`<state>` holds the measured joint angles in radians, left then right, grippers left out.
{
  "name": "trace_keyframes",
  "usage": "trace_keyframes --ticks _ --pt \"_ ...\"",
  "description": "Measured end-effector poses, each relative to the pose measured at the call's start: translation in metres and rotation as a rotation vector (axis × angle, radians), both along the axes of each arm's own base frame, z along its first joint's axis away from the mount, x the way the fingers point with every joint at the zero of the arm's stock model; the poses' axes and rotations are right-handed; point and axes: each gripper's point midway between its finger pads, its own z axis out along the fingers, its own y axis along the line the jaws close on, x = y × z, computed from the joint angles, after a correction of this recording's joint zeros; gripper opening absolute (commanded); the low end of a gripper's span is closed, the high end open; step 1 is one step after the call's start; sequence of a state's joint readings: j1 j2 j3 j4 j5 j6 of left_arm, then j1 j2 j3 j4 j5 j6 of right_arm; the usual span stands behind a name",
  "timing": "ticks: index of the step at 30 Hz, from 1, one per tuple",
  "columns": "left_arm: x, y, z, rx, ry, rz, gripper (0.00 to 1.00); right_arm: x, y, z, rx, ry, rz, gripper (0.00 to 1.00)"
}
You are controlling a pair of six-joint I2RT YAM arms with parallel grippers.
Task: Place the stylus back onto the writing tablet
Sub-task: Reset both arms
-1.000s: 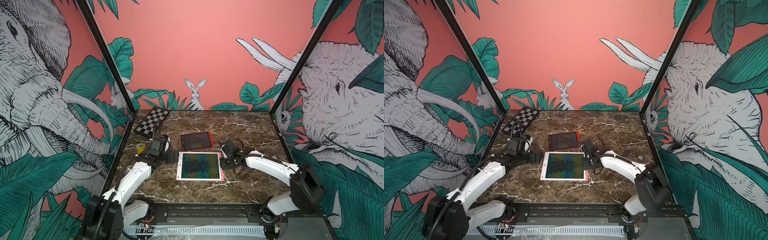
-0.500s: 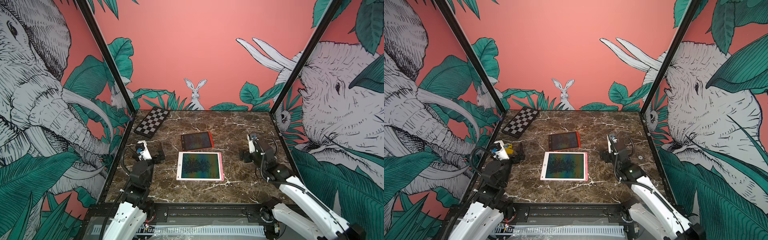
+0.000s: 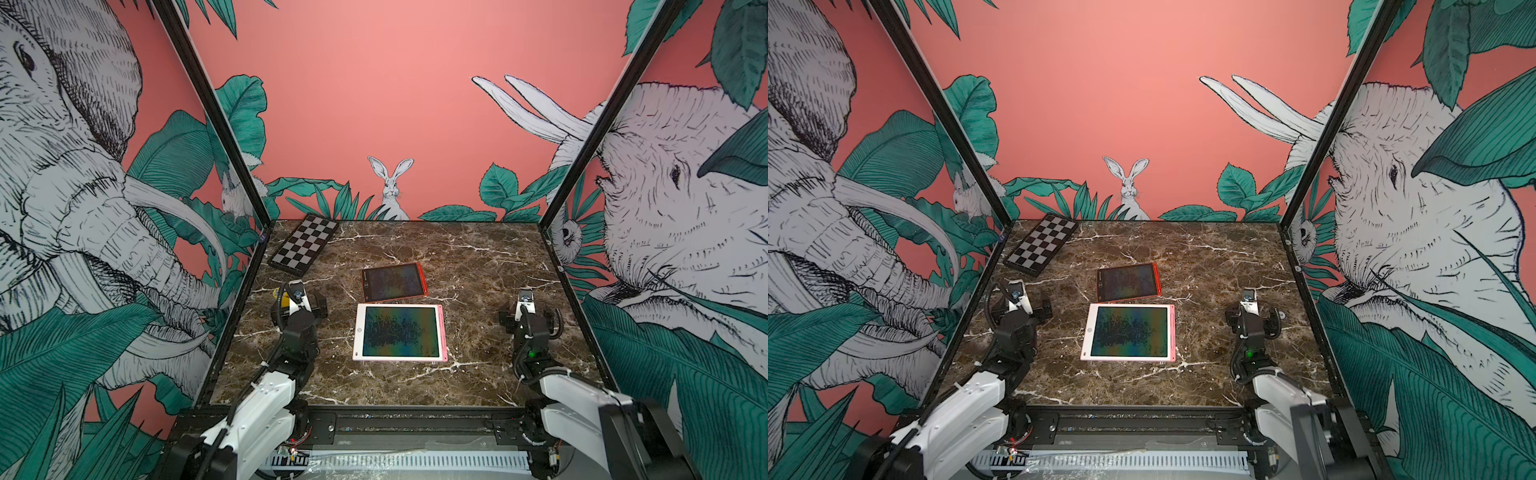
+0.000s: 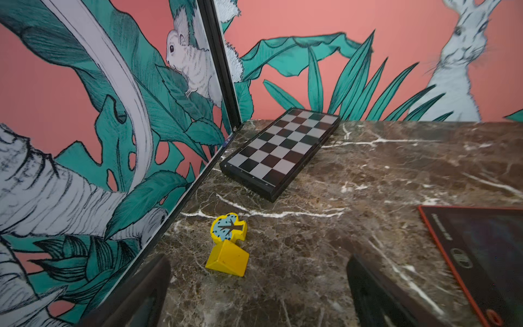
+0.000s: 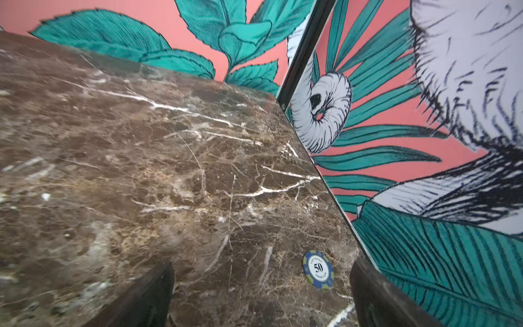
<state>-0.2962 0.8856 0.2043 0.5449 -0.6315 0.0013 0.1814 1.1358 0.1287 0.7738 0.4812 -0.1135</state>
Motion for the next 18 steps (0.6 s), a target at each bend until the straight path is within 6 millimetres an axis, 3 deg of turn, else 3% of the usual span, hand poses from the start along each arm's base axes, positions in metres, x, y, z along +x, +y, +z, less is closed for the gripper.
trace_keyframes --ticks 4,8,12,18 --pt "0.006 0.016 -0.016 0.006 0.038 0.048 0.99 0.009 -0.001 -0.013 0.005 0.03 -0.006 0.99" --pt "0.01 0.025 -0.032 0.015 0.078 0.071 0.99 0.031 0.001 0.005 -0.003 0.0 -0.008 0.99" --pt "0.017 0.02 -0.043 0.026 0.107 0.037 0.99 0.055 0.004 0.02 -0.008 -0.006 0.005 0.99" --pt "0.031 0.013 -0.051 0.034 0.12 -0.016 0.99 0.063 -0.003 0.012 0.029 0.051 0.028 0.99"
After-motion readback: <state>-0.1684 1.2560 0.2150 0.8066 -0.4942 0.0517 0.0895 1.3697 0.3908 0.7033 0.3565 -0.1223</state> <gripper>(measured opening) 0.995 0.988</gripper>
